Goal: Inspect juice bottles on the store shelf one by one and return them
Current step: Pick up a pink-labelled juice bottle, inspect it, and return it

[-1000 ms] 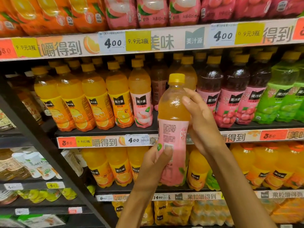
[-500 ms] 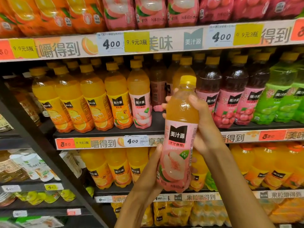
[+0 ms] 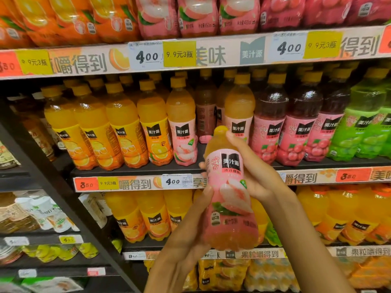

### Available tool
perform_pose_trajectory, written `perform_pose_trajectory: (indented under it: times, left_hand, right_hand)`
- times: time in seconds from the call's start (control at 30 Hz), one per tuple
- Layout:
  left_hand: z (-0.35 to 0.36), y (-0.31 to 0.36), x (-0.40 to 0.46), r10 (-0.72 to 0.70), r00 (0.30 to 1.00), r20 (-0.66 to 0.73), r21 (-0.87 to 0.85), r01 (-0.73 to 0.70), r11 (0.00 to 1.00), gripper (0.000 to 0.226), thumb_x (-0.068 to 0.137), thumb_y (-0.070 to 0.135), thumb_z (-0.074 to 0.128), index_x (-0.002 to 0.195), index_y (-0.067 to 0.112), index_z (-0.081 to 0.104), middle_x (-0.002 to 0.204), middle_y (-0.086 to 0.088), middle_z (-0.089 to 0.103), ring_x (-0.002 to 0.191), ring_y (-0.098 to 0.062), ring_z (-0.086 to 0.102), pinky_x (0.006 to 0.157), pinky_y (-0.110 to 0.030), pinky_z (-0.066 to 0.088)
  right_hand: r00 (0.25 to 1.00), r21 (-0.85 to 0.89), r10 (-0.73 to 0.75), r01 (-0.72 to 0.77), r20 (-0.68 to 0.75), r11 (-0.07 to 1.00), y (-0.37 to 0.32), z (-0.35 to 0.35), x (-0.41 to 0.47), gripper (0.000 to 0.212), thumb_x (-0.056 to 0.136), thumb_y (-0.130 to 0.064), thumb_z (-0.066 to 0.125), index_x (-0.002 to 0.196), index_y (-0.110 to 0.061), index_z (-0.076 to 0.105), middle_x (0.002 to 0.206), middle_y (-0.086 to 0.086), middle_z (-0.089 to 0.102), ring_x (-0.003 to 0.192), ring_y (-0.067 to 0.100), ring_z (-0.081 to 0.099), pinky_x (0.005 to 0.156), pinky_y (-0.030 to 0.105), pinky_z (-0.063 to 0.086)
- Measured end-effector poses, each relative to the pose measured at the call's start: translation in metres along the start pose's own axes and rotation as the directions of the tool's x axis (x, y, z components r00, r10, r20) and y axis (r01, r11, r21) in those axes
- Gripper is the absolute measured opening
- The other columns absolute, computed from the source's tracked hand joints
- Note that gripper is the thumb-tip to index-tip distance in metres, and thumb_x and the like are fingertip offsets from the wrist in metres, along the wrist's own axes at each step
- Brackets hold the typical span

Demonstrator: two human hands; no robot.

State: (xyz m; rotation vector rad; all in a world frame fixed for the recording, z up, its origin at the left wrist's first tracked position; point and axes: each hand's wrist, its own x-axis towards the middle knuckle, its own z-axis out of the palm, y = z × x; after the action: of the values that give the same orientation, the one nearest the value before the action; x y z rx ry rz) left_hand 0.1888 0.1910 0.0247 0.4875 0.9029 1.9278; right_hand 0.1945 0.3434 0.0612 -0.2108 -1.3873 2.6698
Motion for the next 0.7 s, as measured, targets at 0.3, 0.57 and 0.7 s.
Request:
perform_pose_trajectory:
  times: [0.3, 0.57, 0.7]
  left_hand:
    - [0.007, 0.004, -0.006, -0.050, 0.998, 0.029, -0.055, 0.052, 0.997, 0.091, 0.039, 0.048, 0.092, 0.117, 0.009, 0.066, 0.107, -0.025, 0.066, 0.085, -0.035, 0.068, 0.064, -0.042, 0.059]
    - [-0.005, 0.003, -0.002, 0.109, 0.992, -0.062, 0.230, -0.092, 0.969, 0.080, 0.066, 0.057, 0.075, 0.124, 0.006, 0.055, 0.112, -0.024, 0.066, 0.092, -0.036, 0.068, 0.078, -0.045, 0.057]
    - [-0.007, 0.004, 0.002, 0.244, 0.961, -0.128, 0.474, -0.157, 0.867, 0.066, 0.065, 0.040, 0.079, 0.116, 0.013, 0.047, 0.097, -0.014, 0.073, 0.082, -0.024, 0.071, 0.064, -0.034, 0.058]
  right_hand:
    - [0.995, 0.046, 0.101, -0.101, -0.004, 0.994, 0.010, -0.004, 0.007, 0.028, 0.077, -0.042, 0.071, 0.093, -0.019, 0.078, 0.090, 0.010, 0.073, 0.086, 0.025, 0.071, 0.073, 0.040, 0.058]
    - [0.986, -0.074, -0.158, 0.162, 0.060, 0.984, -0.009, 0.002, -0.002, 0.064, 0.083, -0.044, 0.057, 0.132, -0.003, 0.052, 0.122, 0.025, 0.063, 0.104, 0.029, 0.065, 0.085, 0.040, 0.055]
    - [0.950, -0.429, -0.300, 0.309, 0.091, 0.849, -0.013, 0.006, -0.011, 0.046, 0.087, -0.045, 0.061, 0.123, -0.016, 0.058, 0.107, -0.002, 0.072, 0.103, 0.013, 0.067, 0.084, 0.025, 0.052]
